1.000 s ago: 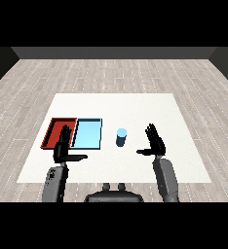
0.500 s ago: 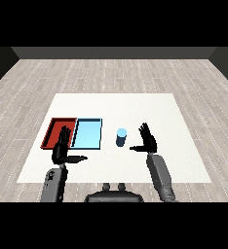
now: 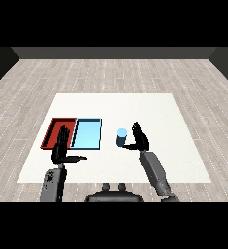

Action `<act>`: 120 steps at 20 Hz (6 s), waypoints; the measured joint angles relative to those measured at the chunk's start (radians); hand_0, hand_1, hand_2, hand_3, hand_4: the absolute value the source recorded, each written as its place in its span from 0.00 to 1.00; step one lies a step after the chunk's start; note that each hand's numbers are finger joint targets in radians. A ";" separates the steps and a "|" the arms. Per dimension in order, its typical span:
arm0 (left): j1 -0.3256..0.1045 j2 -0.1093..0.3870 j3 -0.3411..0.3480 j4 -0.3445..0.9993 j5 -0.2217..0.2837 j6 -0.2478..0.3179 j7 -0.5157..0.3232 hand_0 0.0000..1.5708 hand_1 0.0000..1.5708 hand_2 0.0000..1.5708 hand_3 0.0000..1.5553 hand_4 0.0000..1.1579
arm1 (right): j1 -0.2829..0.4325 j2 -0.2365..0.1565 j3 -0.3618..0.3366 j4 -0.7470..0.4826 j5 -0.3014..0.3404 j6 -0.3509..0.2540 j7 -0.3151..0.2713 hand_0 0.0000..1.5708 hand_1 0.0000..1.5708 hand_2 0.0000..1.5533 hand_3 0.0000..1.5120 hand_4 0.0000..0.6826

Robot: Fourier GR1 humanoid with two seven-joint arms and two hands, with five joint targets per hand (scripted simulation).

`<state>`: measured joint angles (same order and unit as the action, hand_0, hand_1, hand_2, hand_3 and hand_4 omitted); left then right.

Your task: Pick the blue can and put it in the blue box

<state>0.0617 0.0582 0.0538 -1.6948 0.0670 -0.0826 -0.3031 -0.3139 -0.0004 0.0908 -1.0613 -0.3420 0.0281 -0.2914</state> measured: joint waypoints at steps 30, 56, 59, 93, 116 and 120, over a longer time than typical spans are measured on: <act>-0.011 -0.004 0.019 -0.013 0.040 -0.016 0.024 0.00 0.00 0.00 0.00 0.00 | -0.370 0.000 0.336 0.483 -0.300 -0.186 -0.163 0.00 0.00 0.00 0.00 0.00; 0.006 -0.008 0.031 -0.036 0.048 -0.010 0.032 0.00 0.00 0.00 0.00 0.00 | -0.510 -0.001 0.657 0.655 -0.386 -0.530 -0.046 0.94 0.94 0.96 0.95 0.80; -0.004 -0.007 0.026 -0.011 0.039 -0.015 0.018 0.00 0.00 0.00 0.00 0.00 | -0.537 -0.007 0.632 0.643 -0.359 -0.518 -0.047 0.95 0.95 0.94 0.92 0.82; -0.279 -0.058 -0.344 0.173 -0.013 0.235 0.167 0.00 0.00 0.00 0.00 0.00 | -0.254 -0.266 0.453 -0.319 0.135 -0.545 0.284 0.94 0.94 0.93 0.91 0.85; -0.357 -0.057 -0.452 0.302 0.056 0.346 0.145 0.00 0.00 0.00 0.00 0.00 | -0.174 -0.094 0.297 -0.459 0.454 -0.357 0.441 0.94 0.94 0.93 0.91 0.88; -0.358 -0.055 -0.448 0.369 0.066 0.335 0.103 0.00 0.00 0.00 0.00 0.00 | -0.172 -0.052 0.290 -0.457 0.507 -0.343 0.451 0.94 0.94 0.93 0.92 0.86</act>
<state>-0.2961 0.0033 -0.3941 -1.3259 0.1333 0.2521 -0.2003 -0.4855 -0.0523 0.3808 -1.5185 0.1654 -0.3149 0.1595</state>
